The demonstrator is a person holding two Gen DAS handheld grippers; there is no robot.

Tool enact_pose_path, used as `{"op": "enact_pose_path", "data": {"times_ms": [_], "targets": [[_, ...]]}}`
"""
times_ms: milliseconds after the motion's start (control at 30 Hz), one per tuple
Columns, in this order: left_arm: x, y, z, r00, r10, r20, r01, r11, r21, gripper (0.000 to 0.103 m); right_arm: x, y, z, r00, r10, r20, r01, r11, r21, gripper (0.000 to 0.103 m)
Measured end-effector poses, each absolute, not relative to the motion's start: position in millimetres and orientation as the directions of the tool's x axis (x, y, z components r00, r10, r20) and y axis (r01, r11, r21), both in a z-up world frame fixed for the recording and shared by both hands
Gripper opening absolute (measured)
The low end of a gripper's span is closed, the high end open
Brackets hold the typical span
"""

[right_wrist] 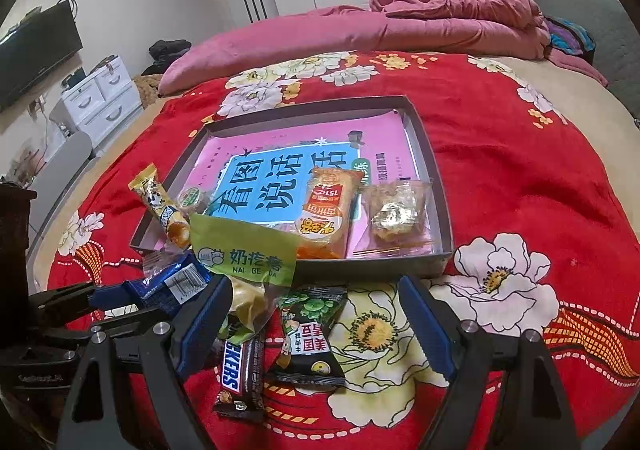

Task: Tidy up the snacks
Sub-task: 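Grasp the blue biscuit pack with the left tool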

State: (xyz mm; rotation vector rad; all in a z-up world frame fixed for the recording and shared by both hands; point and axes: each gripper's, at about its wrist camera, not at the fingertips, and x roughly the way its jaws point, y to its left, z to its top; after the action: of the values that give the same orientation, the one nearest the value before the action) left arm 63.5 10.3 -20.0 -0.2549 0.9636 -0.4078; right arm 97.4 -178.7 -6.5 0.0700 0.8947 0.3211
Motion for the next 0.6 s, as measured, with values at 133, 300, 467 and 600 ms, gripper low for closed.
{"op": "enact_pose_path", "data": {"times_ms": [133, 300, 467, 600], "targets": [[63.7, 9.1, -19.8, 0.503, -0.444, -0.741, 0.226, 0.895, -0.383, 0.048, 97.3, -177.4, -6.9, 0.578, 0.305, -0.757, -0.251, 0.949, 0.191, 0.085], [66.0, 5.2, -24.0, 0.496, -0.443, -0.747, 0.231, 0.896, -0.379, 0.048, 96.4, -174.1, -9.0, 0.569, 0.316, -0.759, -0.263, 0.945, 0.197, 0.085], [68.4, 2.0, -26.4, 0.496, -0.438, -0.749, 0.230, 0.899, -0.374, 0.048, 96.4, -168.8, -13.6, 0.552, 0.331, -0.765, -0.279, 0.938, 0.205, 0.085], [69.8, 2.4, -28.2, 0.496, -0.432, -0.753, 0.221, 0.902, -0.372, 0.048, 97.4, -163.1, -17.4, 0.532, 0.350, -0.771, -0.310, 0.928, 0.207, 0.085]]}}
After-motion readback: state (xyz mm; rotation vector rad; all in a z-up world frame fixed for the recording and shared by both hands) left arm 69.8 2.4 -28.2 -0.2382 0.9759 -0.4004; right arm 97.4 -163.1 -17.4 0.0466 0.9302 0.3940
